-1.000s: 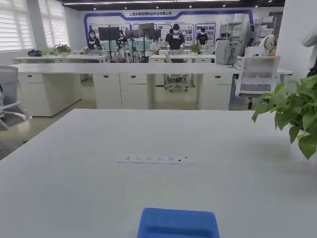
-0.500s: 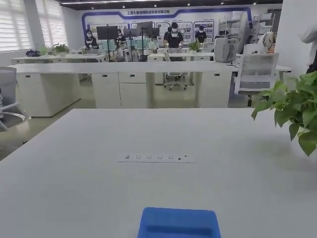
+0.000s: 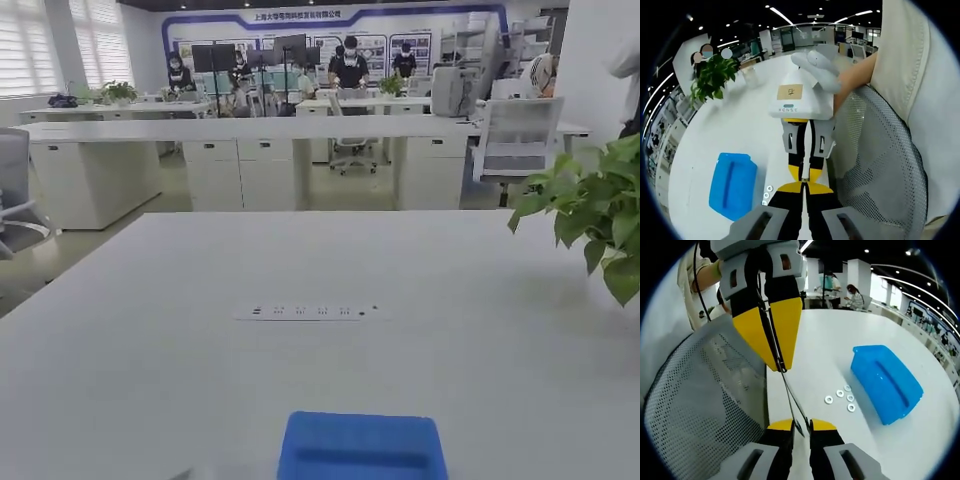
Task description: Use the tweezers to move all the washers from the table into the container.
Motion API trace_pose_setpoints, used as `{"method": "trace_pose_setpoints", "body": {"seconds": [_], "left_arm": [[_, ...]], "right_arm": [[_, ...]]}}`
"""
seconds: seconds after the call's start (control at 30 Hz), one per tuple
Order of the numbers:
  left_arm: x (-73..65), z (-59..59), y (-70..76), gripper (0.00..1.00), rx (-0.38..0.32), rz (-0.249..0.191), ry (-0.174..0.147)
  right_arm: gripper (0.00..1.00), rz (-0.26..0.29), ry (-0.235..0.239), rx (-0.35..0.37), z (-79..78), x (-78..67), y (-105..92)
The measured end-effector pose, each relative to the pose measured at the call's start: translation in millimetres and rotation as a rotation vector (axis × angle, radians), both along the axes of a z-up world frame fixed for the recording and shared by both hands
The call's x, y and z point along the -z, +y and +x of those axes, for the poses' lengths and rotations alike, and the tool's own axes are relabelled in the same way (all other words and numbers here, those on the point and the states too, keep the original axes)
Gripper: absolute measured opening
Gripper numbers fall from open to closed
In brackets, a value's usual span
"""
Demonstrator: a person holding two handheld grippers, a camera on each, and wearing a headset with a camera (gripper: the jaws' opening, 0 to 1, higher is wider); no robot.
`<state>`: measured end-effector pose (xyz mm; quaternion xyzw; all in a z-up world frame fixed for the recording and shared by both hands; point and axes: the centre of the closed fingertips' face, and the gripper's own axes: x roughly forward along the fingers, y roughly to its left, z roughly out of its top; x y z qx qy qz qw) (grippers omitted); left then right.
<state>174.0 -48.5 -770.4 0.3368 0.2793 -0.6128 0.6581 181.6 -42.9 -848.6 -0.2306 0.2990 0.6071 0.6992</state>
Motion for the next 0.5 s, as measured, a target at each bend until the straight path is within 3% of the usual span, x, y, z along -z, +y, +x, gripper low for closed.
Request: {"method": "trace_pose_setpoints", "body": {"seconds": [0.2,0.5], "left_arm": [[-5.5,7.3,8.4,0.0,0.001,0.02,-0.019],[-8.1,30.0,23.5,0.0,-0.012,0.055,-0.036]], "right_arm": [[0.07,0.039,-0.019,-0.003,11.4,-5.4,16.8],[0.08,0.104,-0.037,0.028,33.7,-7.8,36.3]]}}
